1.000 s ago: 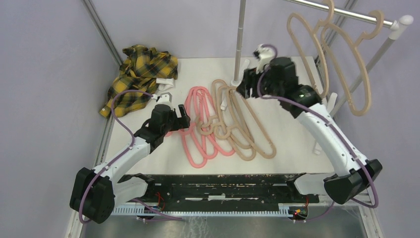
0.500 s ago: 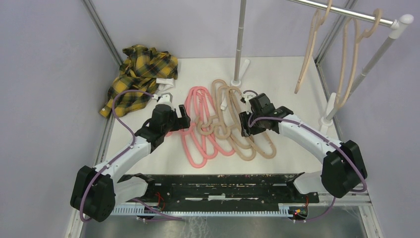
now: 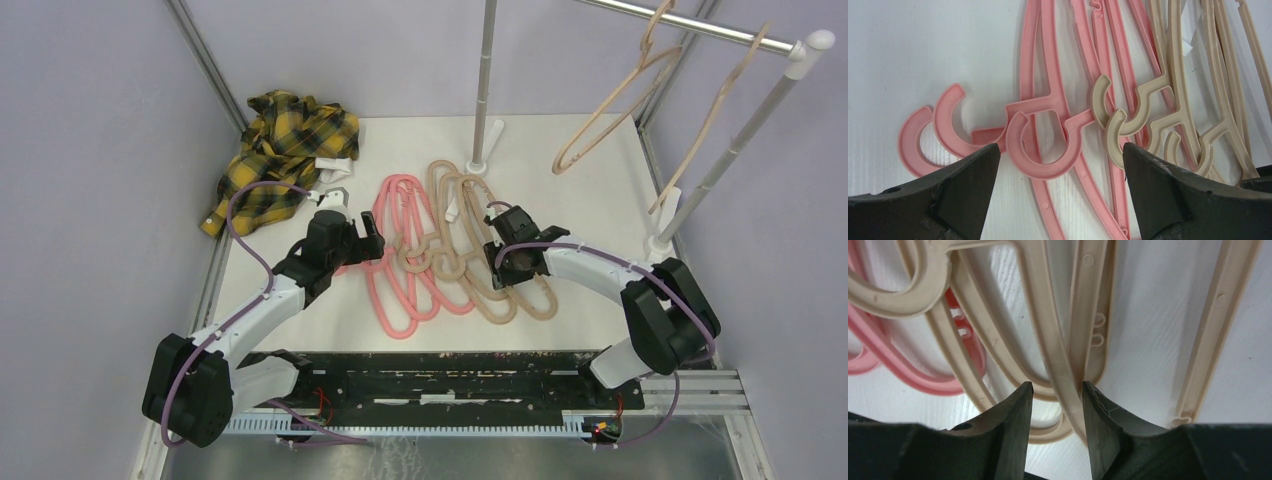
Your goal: Organize the hangers
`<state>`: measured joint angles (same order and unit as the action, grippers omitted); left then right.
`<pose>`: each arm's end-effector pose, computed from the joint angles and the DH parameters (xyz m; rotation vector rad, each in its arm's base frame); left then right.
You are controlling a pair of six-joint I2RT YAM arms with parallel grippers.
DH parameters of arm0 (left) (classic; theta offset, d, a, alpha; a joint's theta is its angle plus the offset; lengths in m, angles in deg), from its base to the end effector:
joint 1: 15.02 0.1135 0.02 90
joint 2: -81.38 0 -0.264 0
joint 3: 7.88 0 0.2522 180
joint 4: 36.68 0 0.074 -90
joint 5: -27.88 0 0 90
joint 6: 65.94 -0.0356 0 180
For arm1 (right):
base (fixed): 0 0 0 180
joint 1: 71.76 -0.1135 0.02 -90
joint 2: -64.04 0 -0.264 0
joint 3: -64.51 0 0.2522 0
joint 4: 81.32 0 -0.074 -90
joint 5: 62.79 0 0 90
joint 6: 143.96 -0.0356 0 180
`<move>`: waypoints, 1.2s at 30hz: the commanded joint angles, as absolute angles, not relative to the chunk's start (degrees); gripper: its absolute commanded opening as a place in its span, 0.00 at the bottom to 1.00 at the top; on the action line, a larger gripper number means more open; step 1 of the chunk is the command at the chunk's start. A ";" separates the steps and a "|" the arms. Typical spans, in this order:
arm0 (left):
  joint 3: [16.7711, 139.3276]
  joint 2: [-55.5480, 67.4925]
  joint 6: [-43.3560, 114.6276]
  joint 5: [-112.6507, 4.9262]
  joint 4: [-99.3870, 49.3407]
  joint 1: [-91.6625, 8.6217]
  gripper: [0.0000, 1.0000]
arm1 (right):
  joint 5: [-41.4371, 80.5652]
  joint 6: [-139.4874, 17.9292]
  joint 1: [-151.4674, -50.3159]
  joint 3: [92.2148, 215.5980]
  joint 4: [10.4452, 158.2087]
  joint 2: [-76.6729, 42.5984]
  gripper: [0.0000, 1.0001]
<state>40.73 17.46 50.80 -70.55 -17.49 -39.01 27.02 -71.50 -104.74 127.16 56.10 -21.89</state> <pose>0.2188 -0.0917 0.2222 -0.1371 2.1821 -0.3469 0.2329 0.1513 0.1771 -0.3705 2.7256 0.2551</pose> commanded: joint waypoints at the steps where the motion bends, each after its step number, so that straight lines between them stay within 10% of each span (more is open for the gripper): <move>1: 40.86 18.18 52.36 -70.30 -20.20 -39.02 0.99 | 29.89 -73.01 -104.87 126.48 60.98 -23.40 0.46; 17: 40.93 18.32 52.41 -70.66 -19.95 -39.05 0.99 | 25.21 -76.98 -105.72 126.35 56.83 -12.63 0.19; 36: 40.94 19.55 53.50 -69.47 -20.39 -39.00 0.99 | 19.69 -95.38 -114.98 147.22 70.65 -10.35 0.15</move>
<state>40.73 17.59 50.82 -70.48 -17.49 -39.01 15.06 -90.39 -111.77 139.55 61.24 -8.71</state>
